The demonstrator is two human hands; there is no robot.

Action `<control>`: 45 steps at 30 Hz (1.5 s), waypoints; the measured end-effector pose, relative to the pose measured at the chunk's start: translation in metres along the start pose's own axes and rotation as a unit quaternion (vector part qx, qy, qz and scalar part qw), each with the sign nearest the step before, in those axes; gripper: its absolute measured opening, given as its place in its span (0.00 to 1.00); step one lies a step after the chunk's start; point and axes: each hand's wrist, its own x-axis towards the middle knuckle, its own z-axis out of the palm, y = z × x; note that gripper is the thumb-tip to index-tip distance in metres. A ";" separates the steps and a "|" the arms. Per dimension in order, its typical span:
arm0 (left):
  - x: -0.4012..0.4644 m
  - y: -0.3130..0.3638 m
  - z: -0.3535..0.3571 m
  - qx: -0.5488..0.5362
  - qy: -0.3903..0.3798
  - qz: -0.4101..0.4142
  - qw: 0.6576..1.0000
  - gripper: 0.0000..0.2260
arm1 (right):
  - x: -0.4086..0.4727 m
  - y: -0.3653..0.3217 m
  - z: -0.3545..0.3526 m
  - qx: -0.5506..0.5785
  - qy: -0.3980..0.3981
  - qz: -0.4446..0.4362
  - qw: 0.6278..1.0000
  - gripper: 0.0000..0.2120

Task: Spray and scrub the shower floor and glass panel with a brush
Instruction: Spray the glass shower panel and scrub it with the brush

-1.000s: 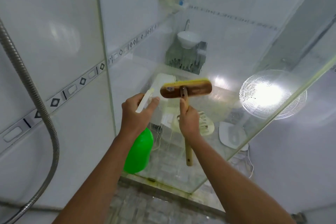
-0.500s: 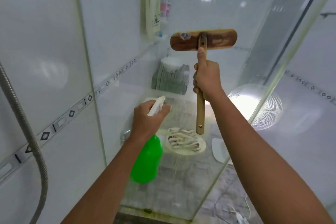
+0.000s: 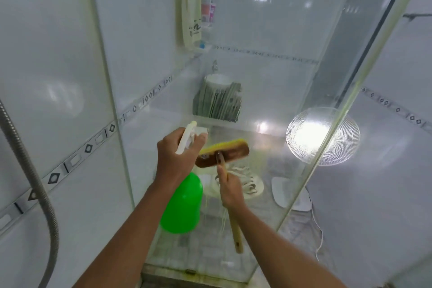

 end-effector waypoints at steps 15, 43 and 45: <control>-0.003 -0.008 0.007 -0.011 -0.014 -0.014 1.000 0.16 | 0.054 -0.140 -0.070 0.077 0.113 -0.137 0.981 0.23; -0.042 -0.023 0.059 0.006 -0.103 -0.029 0.994 0.13 | -0.023 0.088 -0.035 0.020 0.102 0.109 0.989 0.28; -0.042 -0.025 0.058 0.007 -0.100 -0.032 0.994 0.14 | -0.027 0.093 -0.032 0.011 0.097 0.126 0.987 0.27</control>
